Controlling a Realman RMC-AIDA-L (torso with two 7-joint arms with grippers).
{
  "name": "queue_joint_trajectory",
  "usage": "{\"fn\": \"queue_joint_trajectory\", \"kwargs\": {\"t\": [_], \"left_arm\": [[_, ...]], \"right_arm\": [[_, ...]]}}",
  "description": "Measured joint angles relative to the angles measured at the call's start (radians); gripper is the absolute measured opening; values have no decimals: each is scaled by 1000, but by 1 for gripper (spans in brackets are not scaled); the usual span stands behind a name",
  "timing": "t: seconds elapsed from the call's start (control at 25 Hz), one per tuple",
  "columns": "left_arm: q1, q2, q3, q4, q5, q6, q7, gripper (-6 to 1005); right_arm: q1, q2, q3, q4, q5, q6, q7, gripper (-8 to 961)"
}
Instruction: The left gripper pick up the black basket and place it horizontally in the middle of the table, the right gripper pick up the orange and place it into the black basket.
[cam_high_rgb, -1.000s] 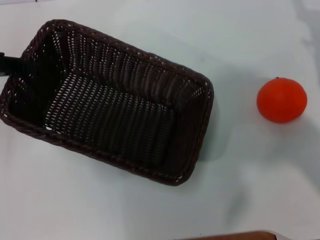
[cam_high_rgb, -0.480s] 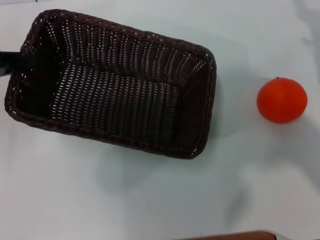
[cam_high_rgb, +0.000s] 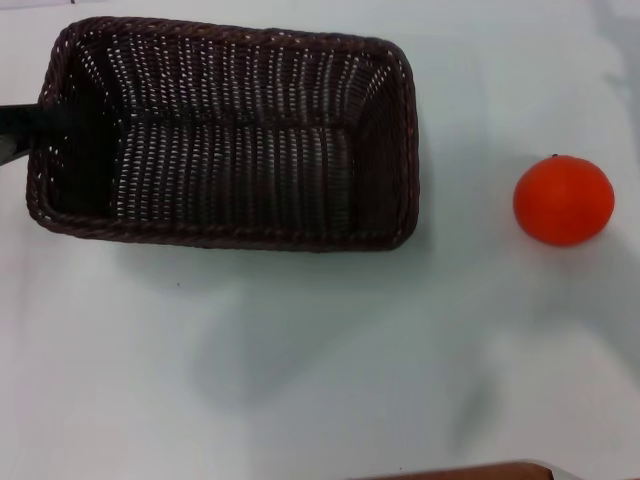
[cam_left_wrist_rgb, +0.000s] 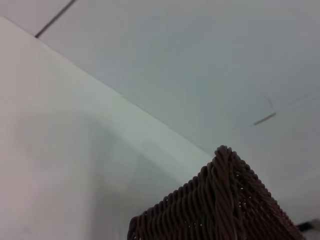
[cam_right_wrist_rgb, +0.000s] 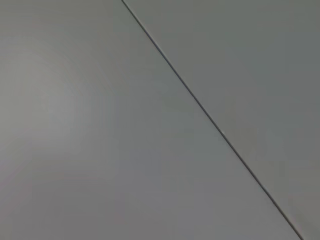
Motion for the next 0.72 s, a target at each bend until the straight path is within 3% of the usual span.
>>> {"fn": "queue_joint_trajectory", "kwargs": {"t": [0.72], "left_arm": [[38, -5, -3, -132, -58, -49, 8, 256]], "right_arm": [[13, 0, 12, -4, 0, 36, 0, 859]]}}
